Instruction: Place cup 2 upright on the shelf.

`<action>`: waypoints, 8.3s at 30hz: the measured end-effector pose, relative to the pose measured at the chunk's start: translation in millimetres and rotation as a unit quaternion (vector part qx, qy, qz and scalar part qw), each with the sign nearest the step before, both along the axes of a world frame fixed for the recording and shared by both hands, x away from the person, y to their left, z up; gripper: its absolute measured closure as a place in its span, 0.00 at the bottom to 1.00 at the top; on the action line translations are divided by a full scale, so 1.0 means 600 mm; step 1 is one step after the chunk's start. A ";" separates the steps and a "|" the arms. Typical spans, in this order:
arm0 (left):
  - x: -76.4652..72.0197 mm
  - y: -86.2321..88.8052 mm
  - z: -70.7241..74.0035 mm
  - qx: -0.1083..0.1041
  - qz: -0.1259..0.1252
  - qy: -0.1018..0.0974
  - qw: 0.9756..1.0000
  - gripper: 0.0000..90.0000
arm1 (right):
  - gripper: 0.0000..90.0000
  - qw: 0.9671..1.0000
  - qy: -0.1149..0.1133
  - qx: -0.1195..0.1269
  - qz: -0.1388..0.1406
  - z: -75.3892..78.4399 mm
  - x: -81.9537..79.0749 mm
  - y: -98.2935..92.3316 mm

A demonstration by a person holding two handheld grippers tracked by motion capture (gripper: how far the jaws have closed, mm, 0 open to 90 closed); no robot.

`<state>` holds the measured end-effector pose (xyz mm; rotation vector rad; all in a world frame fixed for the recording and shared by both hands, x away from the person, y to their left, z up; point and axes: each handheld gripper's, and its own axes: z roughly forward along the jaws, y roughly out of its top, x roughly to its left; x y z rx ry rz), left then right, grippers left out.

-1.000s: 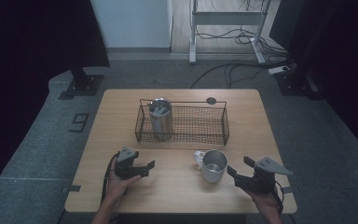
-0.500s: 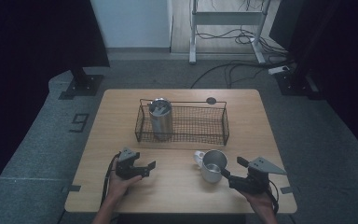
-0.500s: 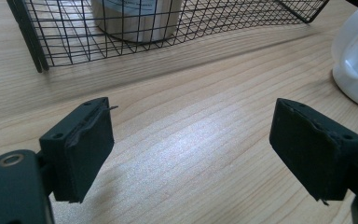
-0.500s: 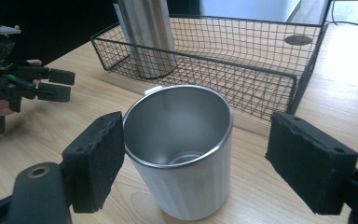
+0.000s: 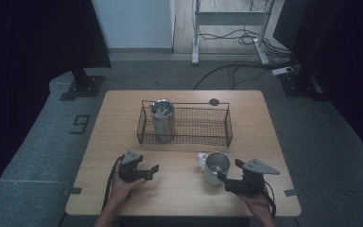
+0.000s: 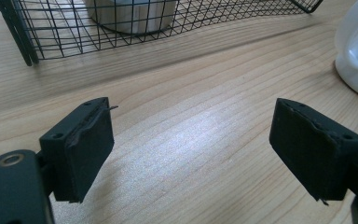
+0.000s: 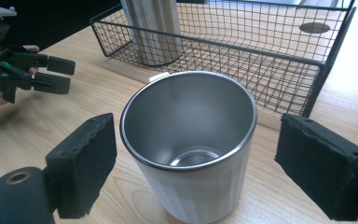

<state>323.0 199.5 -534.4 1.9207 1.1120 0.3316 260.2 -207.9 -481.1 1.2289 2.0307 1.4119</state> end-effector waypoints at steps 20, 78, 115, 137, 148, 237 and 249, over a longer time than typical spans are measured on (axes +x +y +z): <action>0.001 -0.002 -0.004 0.002 0.000 0.004 1.000 0.16 | 0.05 0.999 0.003 -0.031 0.008 -0.021 0.020 0.029; 0.001 -0.007 -0.009 0.010 -0.007 0.009 1.000 0.16 | 0.07 0.998 -0.013 -0.068 0.000 -0.039 0.055 0.058; -0.006 -0.009 0.001 -0.012 -0.015 0.005 1.000 0.17 | 0.07 0.999 -0.024 -0.045 -0.008 0.060 0.047 0.054; -0.009 0.005 0.007 -0.010 -0.006 -0.002 1.000 0.17 | 0.07 0.998 -0.032 -0.041 -0.017 0.092 0.083 0.067; -0.011 0.003 0.014 -0.024 -0.022 0.001 0.999 0.18 | 0.07 0.999 -0.029 -0.036 -0.020 0.093 0.098 0.072; -0.012 -0.003 0.004 0.007 -0.026 -0.002 1.000 0.18 | 0.07 0.997 -0.028 -0.059 -0.046 0.153 0.264 0.067; -0.012 -0.004 0.002 0.007 -0.027 -0.001 1.000 0.18 | 0.07 0.996 -0.021 -0.060 -0.055 0.147 0.285 0.067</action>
